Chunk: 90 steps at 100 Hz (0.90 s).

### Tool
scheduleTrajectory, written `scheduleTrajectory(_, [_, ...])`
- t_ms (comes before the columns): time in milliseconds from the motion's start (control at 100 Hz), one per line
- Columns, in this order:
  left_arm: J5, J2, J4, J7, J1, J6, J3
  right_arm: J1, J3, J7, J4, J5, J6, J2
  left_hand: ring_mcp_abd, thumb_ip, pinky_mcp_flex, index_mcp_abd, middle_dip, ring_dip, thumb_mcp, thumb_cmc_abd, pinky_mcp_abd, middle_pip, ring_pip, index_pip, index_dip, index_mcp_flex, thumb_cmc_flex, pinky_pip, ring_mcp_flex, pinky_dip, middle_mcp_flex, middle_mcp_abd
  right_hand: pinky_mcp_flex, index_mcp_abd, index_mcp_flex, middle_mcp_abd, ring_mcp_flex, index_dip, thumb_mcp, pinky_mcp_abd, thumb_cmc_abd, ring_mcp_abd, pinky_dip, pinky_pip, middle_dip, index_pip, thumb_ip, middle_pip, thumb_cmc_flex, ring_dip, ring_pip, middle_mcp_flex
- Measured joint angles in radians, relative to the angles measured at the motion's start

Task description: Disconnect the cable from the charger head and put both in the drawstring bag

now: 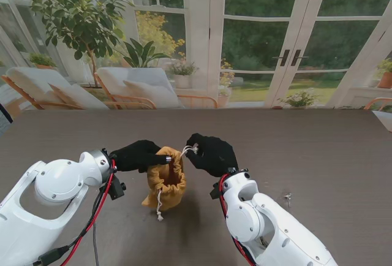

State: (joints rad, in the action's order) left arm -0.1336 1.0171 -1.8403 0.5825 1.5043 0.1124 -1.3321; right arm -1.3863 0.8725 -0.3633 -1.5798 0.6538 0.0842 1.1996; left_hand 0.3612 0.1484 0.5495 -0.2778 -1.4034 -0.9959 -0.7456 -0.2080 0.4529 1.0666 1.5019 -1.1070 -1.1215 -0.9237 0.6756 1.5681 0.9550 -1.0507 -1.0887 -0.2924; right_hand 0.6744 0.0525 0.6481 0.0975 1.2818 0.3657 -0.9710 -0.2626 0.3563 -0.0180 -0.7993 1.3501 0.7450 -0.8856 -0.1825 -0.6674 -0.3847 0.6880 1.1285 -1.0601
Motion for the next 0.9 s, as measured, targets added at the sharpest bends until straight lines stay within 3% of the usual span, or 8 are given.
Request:
scheduleTrajectory(130, [0.000,0.000,-0.001,0.000,0.001,0.003,-0.001,0.000,0.007,0.000,0.005,-0.001,-0.019,-0.002,0.000,0.000,0.000,0.000,0.004,0.000,0.000,0.000,0.000,0.000,0.000,0.001,0.002,0.000,0.000,0.000,0.000,0.000,0.000,0.000,0.000,0.035,0.020,0.000,0.000,-0.010,0.000,0.000,0.015,0.000,0.000,0.000,0.000,-0.033,-0.039,0.000,-0.005,0.000,0.001,-0.003])
scheduleTrajectory(250, [0.000,-0.001,-0.001,0.001,0.002,0.005,-0.002,-0.001,0.012,0.001,0.007,-0.008,-0.030,-0.003,0.001,0.000,0.000,0.000,0.010,0.000,0.000,0.000,0.001,0.000,0.000,0.003,0.002,0.000,0.000,0.000,0.000,0.000,0.000,0.000,0.000,0.054,0.033,-0.001,0.000,-0.026,0.001,0.000,0.015,0.000,0.000,0.010,0.000,-0.045,-0.049,-0.004,-0.027,0.005,0.018,-0.037])
scheduleTrajectory(480, [0.001,-0.001,-0.004,0.005,0.002,0.014,-0.002,-0.001,0.011,-0.010,0.013,-0.022,-0.037,-0.002,0.001,0.000,0.000,-0.001,0.010,0.000,0.003,0.000,0.001,-0.001,0.000,0.006,0.003,0.000,0.000,0.000,0.000,-0.001,0.000,-0.001,0.000,0.066,0.056,-0.001,0.000,-0.026,0.002,0.000,0.013,-0.003,0.000,0.014,0.000,-0.065,-0.050,-0.001,-0.028,0.016,0.054,-0.043])
scheduleTrajectory(690, [0.003,-0.002,-0.004,0.007,0.002,0.015,-0.002,-0.001,-0.006,-0.097,0.040,-0.051,-0.037,0.018,0.001,0.000,0.000,-0.001,0.010,0.000,0.007,0.000,0.001,-0.001,-0.001,0.007,0.003,0.000,0.000,0.000,0.000,-0.001,0.001,-0.001,0.000,0.067,0.074,-0.002,0.000,-0.026,0.010,-0.021,-0.003,-0.012,0.000,0.033,0.000,-0.096,-0.050,-0.001,-0.037,0.027,0.099,-0.084])
scheduleTrajectory(900, [0.003,-0.002,-0.003,0.009,0.001,0.018,-0.001,0.000,-0.018,-0.099,0.052,-0.059,-0.042,0.027,0.002,0.000,0.000,-0.001,0.011,0.000,0.021,0.000,0.001,-0.002,-0.001,0.010,0.004,0.000,0.010,0.000,-0.001,-0.001,0.001,-0.002,0.000,0.067,0.084,-0.002,0.000,-0.026,0.018,-0.025,-0.003,-0.014,0.000,0.038,0.000,-0.109,-0.050,-0.001,-0.038,0.028,0.106,-0.085])
